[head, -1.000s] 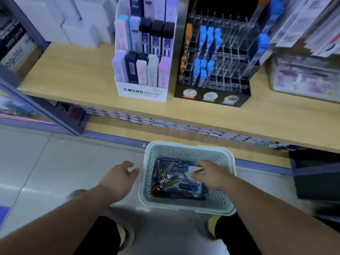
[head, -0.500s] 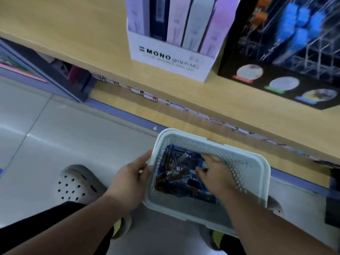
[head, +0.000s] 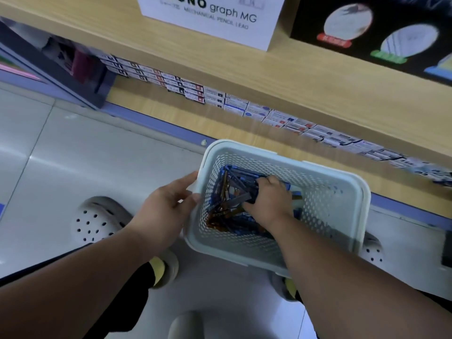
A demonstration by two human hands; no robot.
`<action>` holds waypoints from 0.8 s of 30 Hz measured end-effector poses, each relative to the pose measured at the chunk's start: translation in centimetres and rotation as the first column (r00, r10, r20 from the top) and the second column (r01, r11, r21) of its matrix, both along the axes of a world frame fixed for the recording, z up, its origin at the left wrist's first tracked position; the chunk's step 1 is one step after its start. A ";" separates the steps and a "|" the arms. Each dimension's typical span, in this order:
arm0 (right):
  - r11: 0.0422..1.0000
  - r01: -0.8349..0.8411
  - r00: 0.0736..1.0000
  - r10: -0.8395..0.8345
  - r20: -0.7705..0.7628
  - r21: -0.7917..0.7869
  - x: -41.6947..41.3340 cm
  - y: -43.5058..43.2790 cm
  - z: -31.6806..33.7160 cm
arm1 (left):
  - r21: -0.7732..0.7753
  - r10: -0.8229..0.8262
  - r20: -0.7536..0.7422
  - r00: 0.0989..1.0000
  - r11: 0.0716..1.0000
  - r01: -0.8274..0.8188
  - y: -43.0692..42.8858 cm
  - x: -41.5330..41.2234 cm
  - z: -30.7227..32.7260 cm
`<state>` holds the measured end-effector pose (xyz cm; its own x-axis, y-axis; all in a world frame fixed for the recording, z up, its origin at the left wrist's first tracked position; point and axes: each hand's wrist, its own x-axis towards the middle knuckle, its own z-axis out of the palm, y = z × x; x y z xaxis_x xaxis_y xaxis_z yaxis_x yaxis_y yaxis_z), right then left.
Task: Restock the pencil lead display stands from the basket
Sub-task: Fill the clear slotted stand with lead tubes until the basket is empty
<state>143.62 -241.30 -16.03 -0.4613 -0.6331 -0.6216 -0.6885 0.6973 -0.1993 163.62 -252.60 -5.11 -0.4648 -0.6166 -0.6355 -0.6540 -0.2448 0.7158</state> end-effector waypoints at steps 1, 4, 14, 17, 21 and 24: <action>1.000 0.018 0.999 -0.018 0.027 0.001 0.0 0.0 -0.1 | -0.005 -0.011 0.002 1.000 1.000 0.011 0.0 0.0 0.0; 0.995 0.098 0.988 -0.093 0.127 -0.035 -0.3 0.0 -0.3 | -0.026 -0.031 0.007 0.999 0.999 0.031 0.0 0.1 -0.2; 0.994 -0.043 0.999 0.045 -0.025 0.103 0.6 -0.6 -0.6 | -0.063 -0.024 0.002 1.000 0.998 0.024 0.4 0.2 -0.5; 0.994 -0.034 0.998 0.039 -0.053 0.103 0.9 -1.0 -0.7 | -0.060 -0.027 -0.003 1.000 0.998 0.027 0.4 0.2 -0.5; 0.990 -0.074 0.997 0.074 0.009 0.122 1.2 -0.8 -0.6 | -0.075 -0.031 -0.012 0.999 0.997 0.030 0.4 0.3 -0.6; 0.989 -0.106 0.994 0.104 0.022 0.104 1.4 -0.6 -0.6 | -0.071 -0.044 -0.001 0.999 0.997 0.044 0.4 0.5 -1.0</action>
<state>145.03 -241.91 -16.63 -0.3847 -0.6084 -0.6941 -0.7565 0.6387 -0.1406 164.11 -252.20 -6.07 -0.4938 -0.6390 -0.5898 -0.6610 -0.1648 0.7321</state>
